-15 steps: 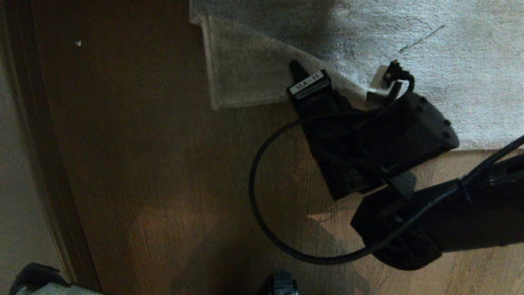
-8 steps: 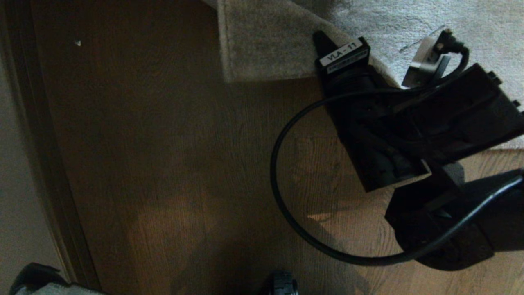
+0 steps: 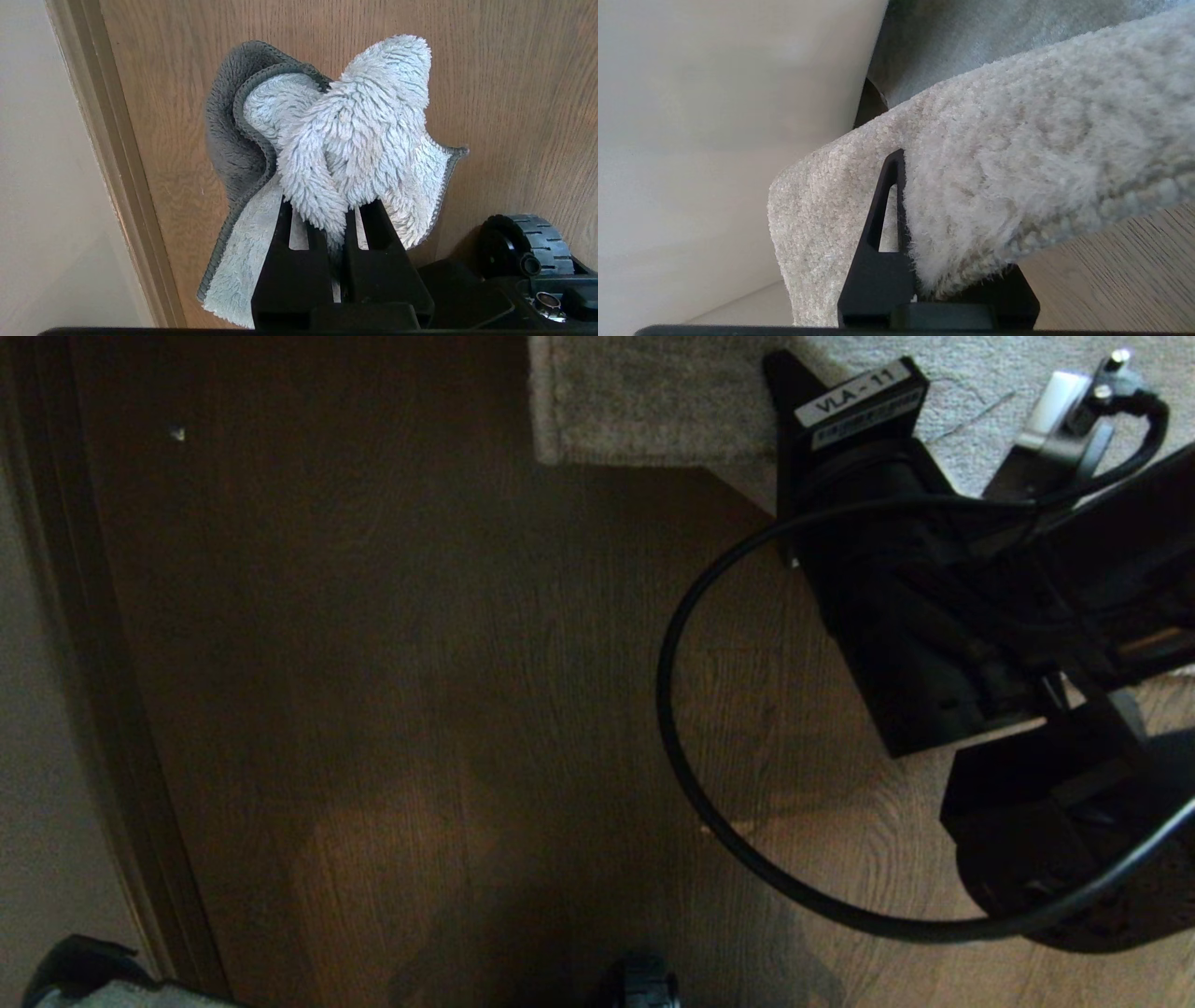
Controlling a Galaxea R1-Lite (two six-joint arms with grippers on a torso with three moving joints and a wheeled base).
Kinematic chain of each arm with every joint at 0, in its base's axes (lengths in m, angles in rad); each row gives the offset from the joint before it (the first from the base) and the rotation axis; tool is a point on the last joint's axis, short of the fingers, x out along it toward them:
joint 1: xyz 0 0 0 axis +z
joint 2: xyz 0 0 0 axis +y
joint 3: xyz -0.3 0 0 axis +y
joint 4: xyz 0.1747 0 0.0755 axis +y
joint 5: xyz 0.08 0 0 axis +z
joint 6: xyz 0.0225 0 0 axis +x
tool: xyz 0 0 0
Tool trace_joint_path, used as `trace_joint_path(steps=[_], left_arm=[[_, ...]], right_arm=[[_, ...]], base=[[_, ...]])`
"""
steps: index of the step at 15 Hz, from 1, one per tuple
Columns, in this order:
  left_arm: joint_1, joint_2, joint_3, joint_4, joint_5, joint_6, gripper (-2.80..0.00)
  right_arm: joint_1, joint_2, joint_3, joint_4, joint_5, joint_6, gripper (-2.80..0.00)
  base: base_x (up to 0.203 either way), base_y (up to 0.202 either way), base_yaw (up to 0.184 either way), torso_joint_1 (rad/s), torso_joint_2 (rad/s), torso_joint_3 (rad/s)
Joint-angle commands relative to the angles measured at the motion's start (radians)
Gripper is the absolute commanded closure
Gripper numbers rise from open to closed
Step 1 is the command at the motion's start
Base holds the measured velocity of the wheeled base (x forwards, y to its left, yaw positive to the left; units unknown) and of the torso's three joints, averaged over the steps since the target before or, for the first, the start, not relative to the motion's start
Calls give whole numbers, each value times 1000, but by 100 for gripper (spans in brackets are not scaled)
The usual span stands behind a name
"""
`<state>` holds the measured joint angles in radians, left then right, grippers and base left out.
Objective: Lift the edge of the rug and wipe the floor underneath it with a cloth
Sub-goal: Lift up the carpet
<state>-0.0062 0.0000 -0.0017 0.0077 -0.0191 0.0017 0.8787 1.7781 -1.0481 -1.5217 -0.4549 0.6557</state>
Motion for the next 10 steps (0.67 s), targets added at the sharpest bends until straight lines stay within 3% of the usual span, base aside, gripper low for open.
trace_joint_path(steps=[1,10], left_arm=[[0,0,0,0,-1,0,0],[0,0,0,0,-1,1,0]], right_arm=[[0,-9,-1,-48,-2,4,0],[-1,-8,23,-48,-2,19,0]], base=[[0,0,0,0,0,0],[0,0,0,0,0,0]])
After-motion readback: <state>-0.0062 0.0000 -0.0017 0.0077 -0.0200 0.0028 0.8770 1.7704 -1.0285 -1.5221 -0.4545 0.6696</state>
